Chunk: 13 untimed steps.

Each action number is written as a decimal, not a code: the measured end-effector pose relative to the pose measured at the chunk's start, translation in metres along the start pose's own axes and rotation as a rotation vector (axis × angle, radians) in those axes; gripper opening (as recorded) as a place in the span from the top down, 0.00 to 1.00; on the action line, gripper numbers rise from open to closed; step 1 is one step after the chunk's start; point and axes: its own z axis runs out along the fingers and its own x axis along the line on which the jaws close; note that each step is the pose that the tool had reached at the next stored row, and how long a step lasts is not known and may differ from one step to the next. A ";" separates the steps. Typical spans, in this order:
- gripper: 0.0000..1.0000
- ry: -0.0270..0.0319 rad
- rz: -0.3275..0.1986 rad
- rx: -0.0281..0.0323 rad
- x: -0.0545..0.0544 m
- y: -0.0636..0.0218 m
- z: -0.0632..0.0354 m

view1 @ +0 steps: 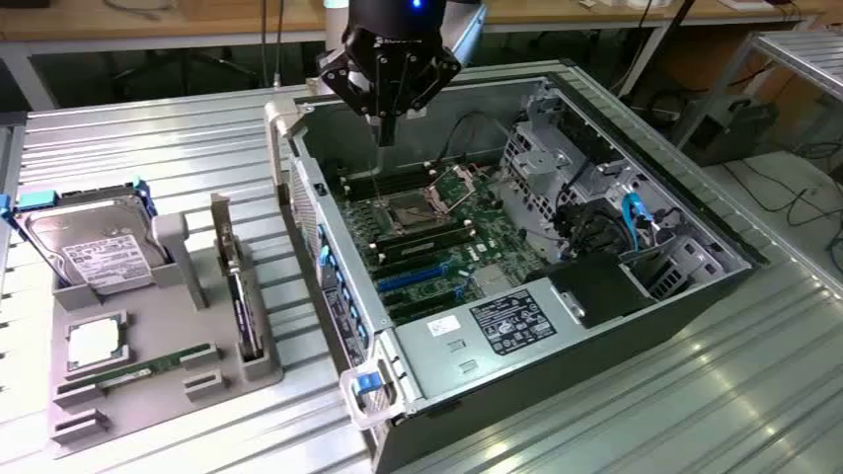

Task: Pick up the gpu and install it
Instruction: 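Reach for the gpu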

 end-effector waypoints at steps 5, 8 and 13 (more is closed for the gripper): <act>0.89 0.0000 0.000 0.0000 0.000 0.0000 0.0000; 0.89 0.0001 0.000 0.0000 0.000 0.0000 0.0000; 0.89 -0.0002 0.000 -0.0001 0.006 -0.0046 -0.0003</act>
